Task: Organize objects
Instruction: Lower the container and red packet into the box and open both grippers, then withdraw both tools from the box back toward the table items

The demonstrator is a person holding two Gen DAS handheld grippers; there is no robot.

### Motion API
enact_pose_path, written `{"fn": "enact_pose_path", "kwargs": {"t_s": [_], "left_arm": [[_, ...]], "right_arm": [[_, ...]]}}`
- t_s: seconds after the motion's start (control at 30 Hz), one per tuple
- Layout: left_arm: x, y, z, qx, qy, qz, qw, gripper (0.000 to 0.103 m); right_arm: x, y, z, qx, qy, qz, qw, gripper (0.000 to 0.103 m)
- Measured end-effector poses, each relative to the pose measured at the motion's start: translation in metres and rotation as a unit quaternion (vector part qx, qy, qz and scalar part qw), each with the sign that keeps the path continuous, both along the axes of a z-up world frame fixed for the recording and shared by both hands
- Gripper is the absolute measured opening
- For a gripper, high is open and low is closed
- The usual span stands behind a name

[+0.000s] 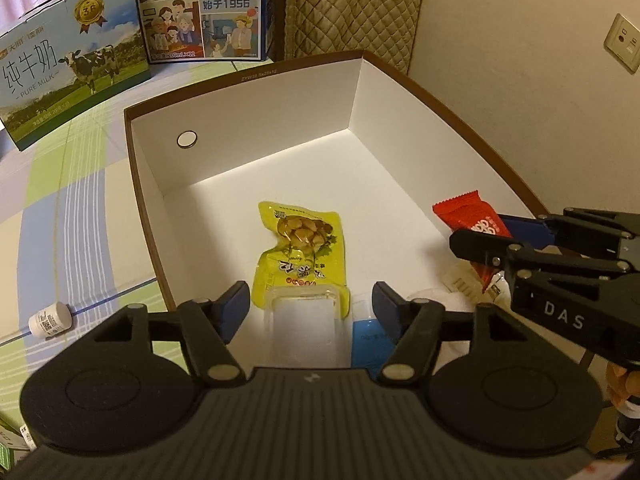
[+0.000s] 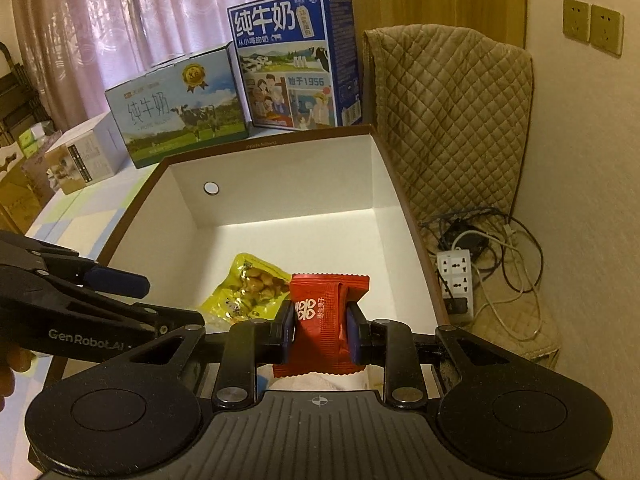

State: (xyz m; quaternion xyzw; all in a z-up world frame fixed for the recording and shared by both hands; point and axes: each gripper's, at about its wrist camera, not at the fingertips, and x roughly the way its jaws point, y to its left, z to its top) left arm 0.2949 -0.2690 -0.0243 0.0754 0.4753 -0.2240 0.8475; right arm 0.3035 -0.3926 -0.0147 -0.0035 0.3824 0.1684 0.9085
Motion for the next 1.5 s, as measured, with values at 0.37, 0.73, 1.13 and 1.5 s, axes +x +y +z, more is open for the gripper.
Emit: {"fn": "enact_pose_path", "kwargs": {"t_s": [0.37, 0.73, 1.13, 1.5], "left_arm": [[-0.005, 0.005, 0.013, -0.020, -0.006, -0.004, 0.9998, 0.067], [-0.022, 0.016, 0.031, -0.046, -0.014, -0.019, 0.9987, 0.074], [-0.061, 0.044, 0.061, -0.078, -0.037, -0.034, 0.9957, 0.076], [-0.106, 0.120, 0.084, -0.084, -0.070, 0.000, 0.9940, 0.086]], "right_arm": [[-0.004, -0.003, 0.015, 0.021, -0.045, -0.020, 0.999, 0.046], [-0.034, -0.020, 0.033, 0.059, -0.038, -0.025, 0.997, 0.051], [-0.091, -0.031, 0.062, 0.095, -0.051, -0.030, 0.994, 0.054], [-0.149, 0.038, 0.076, 0.138, -0.063, 0.023, 0.988, 0.064]]}}
